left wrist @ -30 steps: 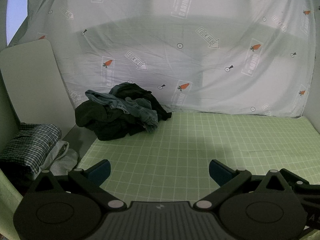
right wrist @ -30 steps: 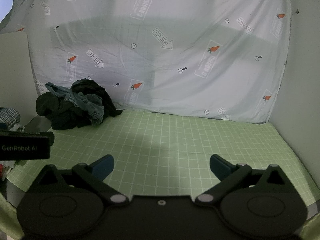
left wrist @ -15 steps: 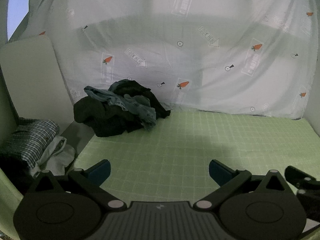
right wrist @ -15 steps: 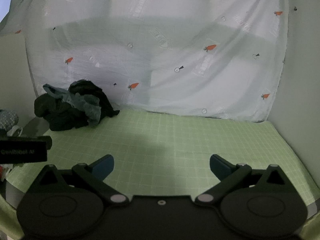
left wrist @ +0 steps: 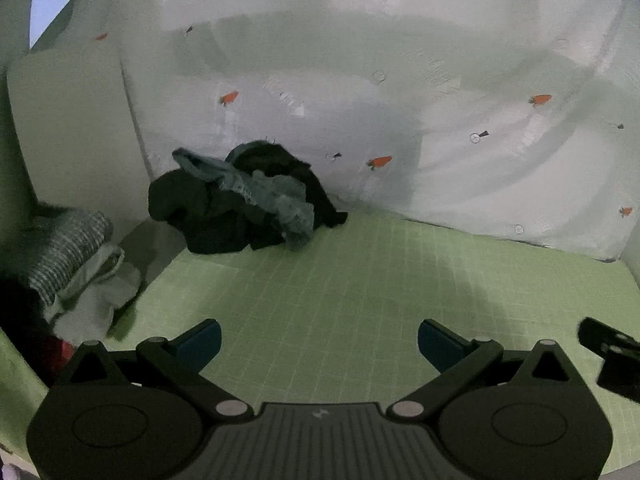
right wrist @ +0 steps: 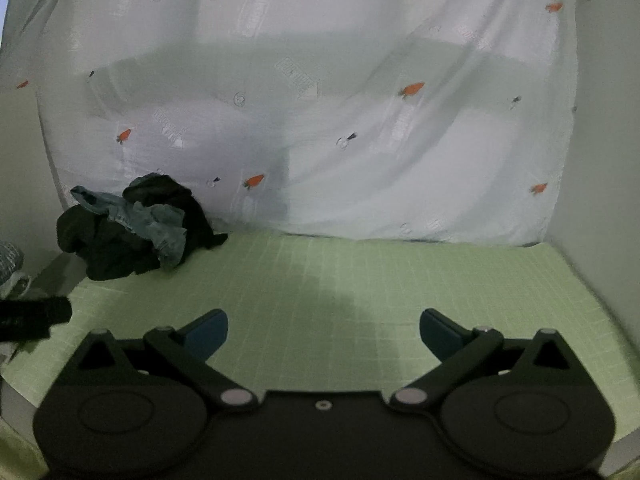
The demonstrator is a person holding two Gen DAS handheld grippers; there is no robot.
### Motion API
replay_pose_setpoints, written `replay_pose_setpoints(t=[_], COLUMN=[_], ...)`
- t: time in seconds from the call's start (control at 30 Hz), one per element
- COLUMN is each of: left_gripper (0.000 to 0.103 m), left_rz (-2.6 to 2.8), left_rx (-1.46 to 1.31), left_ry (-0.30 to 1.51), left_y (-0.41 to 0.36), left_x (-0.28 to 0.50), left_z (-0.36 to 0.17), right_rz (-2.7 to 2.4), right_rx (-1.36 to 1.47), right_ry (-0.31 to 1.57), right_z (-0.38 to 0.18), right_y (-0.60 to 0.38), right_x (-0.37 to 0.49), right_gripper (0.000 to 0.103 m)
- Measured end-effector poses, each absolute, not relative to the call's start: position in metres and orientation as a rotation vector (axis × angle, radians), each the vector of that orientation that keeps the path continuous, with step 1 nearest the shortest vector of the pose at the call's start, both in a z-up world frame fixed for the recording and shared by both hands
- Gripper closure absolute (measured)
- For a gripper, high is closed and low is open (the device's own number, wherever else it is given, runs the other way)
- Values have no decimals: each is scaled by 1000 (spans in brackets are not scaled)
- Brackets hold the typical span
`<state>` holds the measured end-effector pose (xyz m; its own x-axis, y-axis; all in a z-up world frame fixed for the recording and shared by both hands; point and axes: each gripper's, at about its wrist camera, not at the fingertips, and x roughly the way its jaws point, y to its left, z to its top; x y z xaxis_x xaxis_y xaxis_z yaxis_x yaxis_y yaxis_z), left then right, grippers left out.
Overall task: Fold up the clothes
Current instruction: 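Reach both grippers into the dark clothes pile and grasp the black garment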
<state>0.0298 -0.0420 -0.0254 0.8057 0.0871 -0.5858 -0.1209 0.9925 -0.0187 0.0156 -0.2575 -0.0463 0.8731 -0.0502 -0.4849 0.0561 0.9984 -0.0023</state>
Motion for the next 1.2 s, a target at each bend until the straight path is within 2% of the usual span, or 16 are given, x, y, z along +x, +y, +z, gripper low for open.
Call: replay_pose_setpoints(t=[0.27, 0.5, 0.6, 0.73, 0.83, 0.97, 1.03, 1.2], left_gripper=[0, 3, 10, 26, 40, 52, 57, 59], left_rz=[151, 182, 173, 145, 140, 154, 164, 220], left_rx=[-126, -223, -238, -256, -247, -227, -225, -221], left_ry=[673, 707, 723, 741, 745, 752, 762, 790], left_y=[20, 91, 112, 132, 146, 168, 179, 207], left_x=[87, 175, 210, 265, 309, 375, 405, 475], left_z=[-42, -47, -50, -53, -57, -66, -74, -101], right_rz=[20, 74, 101, 138, 158, 192, 219, 279], right_rx=[6, -12, -8, 12, 25, 52, 67, 109], right_ry=[526, 524, 525, 542, 551, 571, 587, 627], right_z=[-63, -68, -67, -65, -69, -76, -85, -112], right_y=[-218, -170, -146, -113, -92, -65, -53, -26], right_x=[98, 192, 231, 287, 327, 385, 419, 495], right_gripper=[1, 18, 24, 42, 46, 62, 74, 87])
